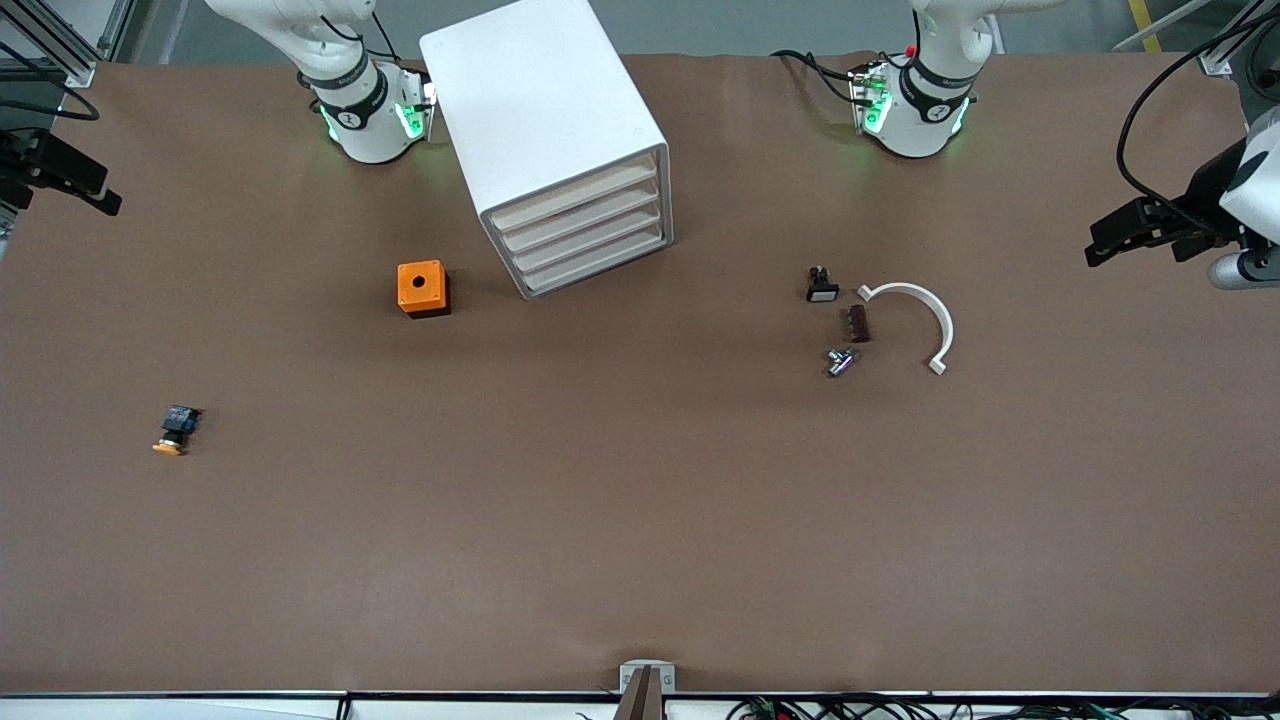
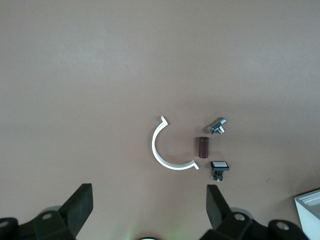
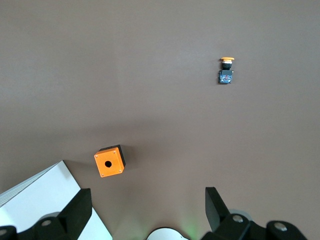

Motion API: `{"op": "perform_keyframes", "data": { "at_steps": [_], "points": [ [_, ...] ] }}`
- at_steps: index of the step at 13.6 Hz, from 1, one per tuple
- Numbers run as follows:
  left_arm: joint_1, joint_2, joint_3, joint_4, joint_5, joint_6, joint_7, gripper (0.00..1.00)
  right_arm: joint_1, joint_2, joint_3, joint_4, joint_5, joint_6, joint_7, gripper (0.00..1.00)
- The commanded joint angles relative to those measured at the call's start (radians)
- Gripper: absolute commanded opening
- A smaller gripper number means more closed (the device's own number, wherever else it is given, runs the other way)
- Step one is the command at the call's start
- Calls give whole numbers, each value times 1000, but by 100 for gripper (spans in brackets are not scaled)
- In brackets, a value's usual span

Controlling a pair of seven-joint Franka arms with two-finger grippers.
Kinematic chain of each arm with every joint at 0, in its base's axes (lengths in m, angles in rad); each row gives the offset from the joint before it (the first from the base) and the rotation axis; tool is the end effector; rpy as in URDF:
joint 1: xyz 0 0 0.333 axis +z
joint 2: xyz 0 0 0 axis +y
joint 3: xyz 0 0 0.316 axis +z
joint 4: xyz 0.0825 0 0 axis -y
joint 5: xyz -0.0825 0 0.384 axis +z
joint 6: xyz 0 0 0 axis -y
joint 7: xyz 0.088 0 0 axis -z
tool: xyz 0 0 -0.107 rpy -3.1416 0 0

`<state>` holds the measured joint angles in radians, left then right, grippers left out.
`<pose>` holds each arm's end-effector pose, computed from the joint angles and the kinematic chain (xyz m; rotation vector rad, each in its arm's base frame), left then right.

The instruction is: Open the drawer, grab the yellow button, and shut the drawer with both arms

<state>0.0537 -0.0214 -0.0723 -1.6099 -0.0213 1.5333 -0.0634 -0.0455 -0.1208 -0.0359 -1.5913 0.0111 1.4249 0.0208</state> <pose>0.5430 -0.0129 0.6147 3.1221 0.0697 -0.0875 0.4990 -0.0407 0.6662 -3.1201 0.1569 0.0706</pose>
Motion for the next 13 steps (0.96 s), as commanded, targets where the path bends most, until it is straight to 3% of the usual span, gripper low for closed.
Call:
{"op": "perform_keyframes", "data": {
  "at_steps": [1, 13],
  "points": [
    [0, -2, -3, 13, 15, -2, 25, 100, 6, -26, -1, -22, 0, -1, 10, 100],
    [-2, -2, -11, 16, 14, -2, 4, 100, 6, -26, -1, -24, 0, -8, 10, 100]
  ]
}}
